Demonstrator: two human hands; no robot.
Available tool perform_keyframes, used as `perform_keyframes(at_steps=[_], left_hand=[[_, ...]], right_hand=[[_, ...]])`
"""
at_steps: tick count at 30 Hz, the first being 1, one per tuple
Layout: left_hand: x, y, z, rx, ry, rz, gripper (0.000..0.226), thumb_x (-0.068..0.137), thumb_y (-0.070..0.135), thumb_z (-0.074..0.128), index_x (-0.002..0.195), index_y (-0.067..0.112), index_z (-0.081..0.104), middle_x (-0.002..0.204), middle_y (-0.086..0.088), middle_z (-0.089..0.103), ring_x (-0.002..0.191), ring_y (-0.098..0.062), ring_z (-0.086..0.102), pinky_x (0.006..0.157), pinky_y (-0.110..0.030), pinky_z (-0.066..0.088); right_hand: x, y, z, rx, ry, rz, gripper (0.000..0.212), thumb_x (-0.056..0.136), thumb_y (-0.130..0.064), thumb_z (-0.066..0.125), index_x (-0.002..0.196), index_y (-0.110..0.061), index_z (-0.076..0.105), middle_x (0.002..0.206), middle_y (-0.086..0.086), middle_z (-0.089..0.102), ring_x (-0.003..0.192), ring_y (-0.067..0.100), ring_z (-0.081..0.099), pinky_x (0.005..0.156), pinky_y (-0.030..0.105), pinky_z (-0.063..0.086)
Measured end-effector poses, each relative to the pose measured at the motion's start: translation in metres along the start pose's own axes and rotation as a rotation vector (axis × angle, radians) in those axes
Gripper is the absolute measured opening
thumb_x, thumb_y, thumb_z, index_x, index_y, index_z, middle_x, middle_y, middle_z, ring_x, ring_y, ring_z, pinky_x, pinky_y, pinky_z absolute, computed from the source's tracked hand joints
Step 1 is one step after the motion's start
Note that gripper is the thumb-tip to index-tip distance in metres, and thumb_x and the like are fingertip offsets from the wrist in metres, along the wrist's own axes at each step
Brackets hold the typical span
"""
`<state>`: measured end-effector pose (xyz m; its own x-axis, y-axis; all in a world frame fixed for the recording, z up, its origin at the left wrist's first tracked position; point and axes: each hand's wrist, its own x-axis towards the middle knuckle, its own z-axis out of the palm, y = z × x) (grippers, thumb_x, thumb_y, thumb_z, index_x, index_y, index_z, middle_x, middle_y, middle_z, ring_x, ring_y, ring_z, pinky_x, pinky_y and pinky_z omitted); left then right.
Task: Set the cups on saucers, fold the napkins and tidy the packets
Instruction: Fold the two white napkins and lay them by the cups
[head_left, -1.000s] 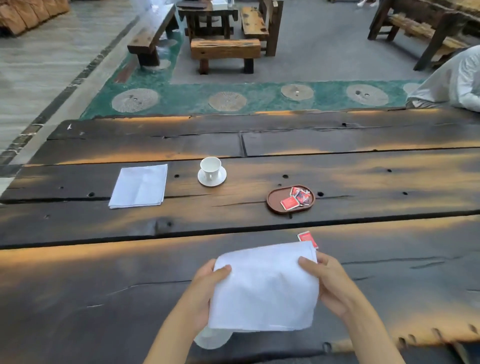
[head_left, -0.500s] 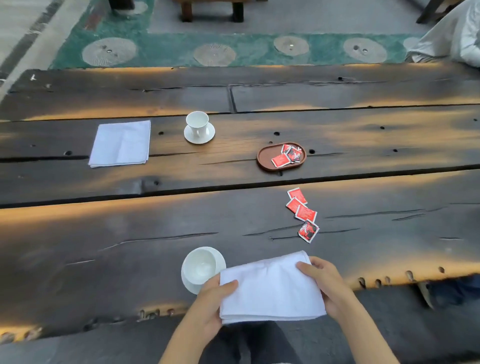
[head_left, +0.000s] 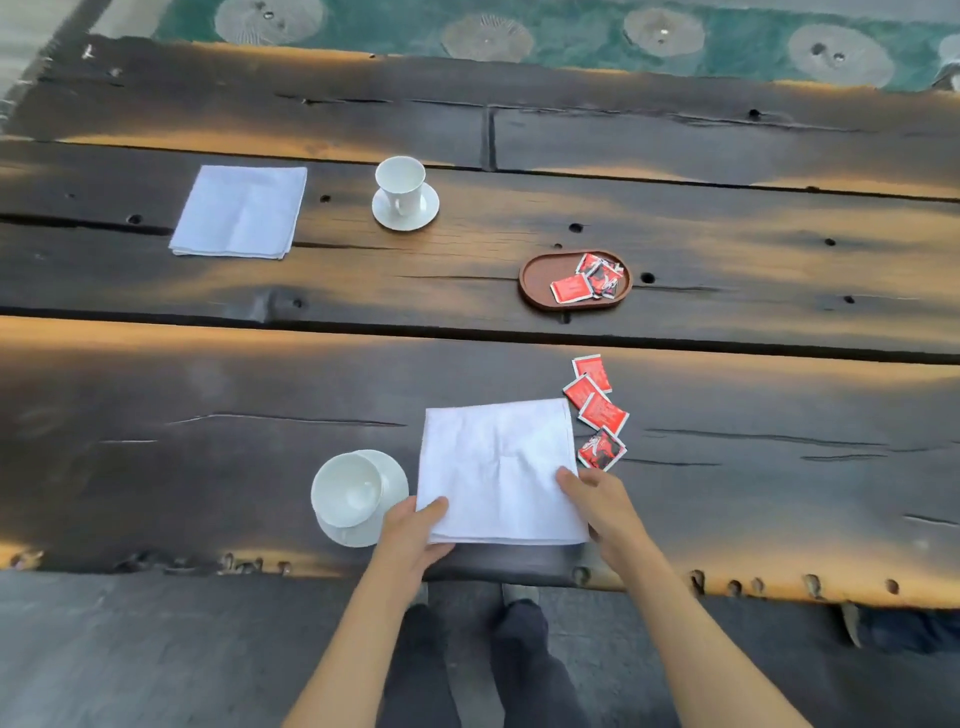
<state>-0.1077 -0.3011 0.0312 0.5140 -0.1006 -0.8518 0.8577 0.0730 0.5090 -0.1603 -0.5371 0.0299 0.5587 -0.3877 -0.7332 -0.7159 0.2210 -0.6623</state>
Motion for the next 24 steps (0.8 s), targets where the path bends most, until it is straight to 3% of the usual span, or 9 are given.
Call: perform_keyframes(at_steps=[2,5,7,10,11,14,16,20,24], left_hand=[[0.008,-0.021,0.004,0.070,0.130,-0.061,0.014,0.099,0.009,0.063,0.111,0.002,0.068,0.104,-0.013,0.077,0.088,-0.030,0.075,0.065,-0.031,0.060],[0.013,-0.036,0.006,0.088,0.248,-0.054,0.012,0.097,0.009,0.065,0.087,0.001,0.064,0.098,-0.017,0.074,0.071,-0.030,0.075,0.049,-0.025,0.059],[0.016,-0.043,0.003,0.089,0.306,-0.041,0.021,0.096,0.013,0.069,0.082,0.002,0.058,0.092,-0.014,0.071,0.062,-0.028,0.077,0.056,-0.029,0.063],[0.016,-0.051,0.000,0.062,0.394,0.004,0.025,0.095,0.012,0.069,0.076,0.003,0.056,0.084,-0.009,0.065,0.069,-0.028,0.077,0.081,-0.039,0.062],[0.015,-0.054,0.000,0.067,0.429,0.041,0.025,0.095,0.010,0.068,0.074,0.002,0.057,0.080,-0.007,0.066,0.070,-0.027,0.077,0.083,-0.040,0.061],[0.008,-0.058,0.002,0.079,0.514,0.111,0.016,0.094,0.008,0.069,0.078,0.010,0.071,0.083,-0.003,0.076,0.069,-0.019,0.078,0.065,-0.026,0.056],[0.007,-0.058,0.002,0.087,0.532,0.125,0.012,0.094,0.007,0.070,0.084,0.012,0.073,0.083,-0.003,0.076,0.070,-0.020,0.078,0.061,-0.024,0.053],[0.009,-0.050,-0.003,0.145,0.538,0.112,0.017,0.091,0.006,0.074,0.079,0.016,0.067,0.082,0.000,0.071,0.073,-0.026,0.077,0.073,-0.035,0.060],[0.007,-0.048,-0.009,0.247,0.550,0.133,0.017,0.091,0.009,0.075,0.076,0.015,0.069,0.075,-0.003,0.073,0.072,-0.026,0.075,0.081,-0.043,0.063]], right_hand=[[0.011,0.023,-0.001,-0.161,0.028,0.057,0.019,0.090,-0.020,0.068,0.080,-0.012,0.053,0.078,0.010,0.051,0.069,0.019,0.046,0.063,0.030,0.034],[0.019,0.038,-0.003,-0.296,0.053,0.052,0.020,0.084,-0.018,0.068,0.077,-0.011,0.050,0.075,0.009,0.049,0.065,0.020,0.043,0.057,0.029,0.033],[0.019,0.041,-0.005,-0.346,0.071,0.035,0.022,0.083,-0.021,0.069,0.076,-0.011,0.051,0.075,0.008,0.053,0.064,0.022,0.050,0.051,0.027,0.041],[0.015,0.049,-0.007,-0.400,0.066,0.051,0.023,0.085,-0.020,0.070,0.077,-0.010,0.051,0.075,0.010,0.059,0.060,0.025,0.064,0.043,0.026,0.052],[0.014,0.052,-0.006,-0.420,0.067,0.050,0.022,0.085,-0.018,0.069,0.077,-0.010,0.051,0.073,0.010,0.060,0.056,0.025,0.066,0.043,0.028,0.053],[0.009,0.059,-0.004,-0.459,0.093,0.015,0.018,0.088,-0.013,0.067,0.076,-0.004,0.056,0.067,0.012,0.060,0.045,0.021,0.064,0.049,0.037,0.058],[0.008,0.064,-0.003,-0.485,0.139,-0.026,0.022,0.088,-0.012,0.067,0.077,0.005,0.058,0.065,0.011,0.057,0.049,0.025,0.062,0.051,0.039,0.057],[0.003,0.068,0.000,-0.537,0.187,-0.067,0.033,0.088,-0.019,0.068,0.063,-0.010,0.048,0.059,0.007,0.050,0.073,0.042,0.069,0.067,0.041,0.056],[0.003,0.070,0.000,-0.553,0.203,-0.056,0.037,0.087,-0.024,0.070,0.060,-0.015,0.046,0.056,0.004,0.048,0.073,0.041,0.069,0.071,0.038,0.054]])
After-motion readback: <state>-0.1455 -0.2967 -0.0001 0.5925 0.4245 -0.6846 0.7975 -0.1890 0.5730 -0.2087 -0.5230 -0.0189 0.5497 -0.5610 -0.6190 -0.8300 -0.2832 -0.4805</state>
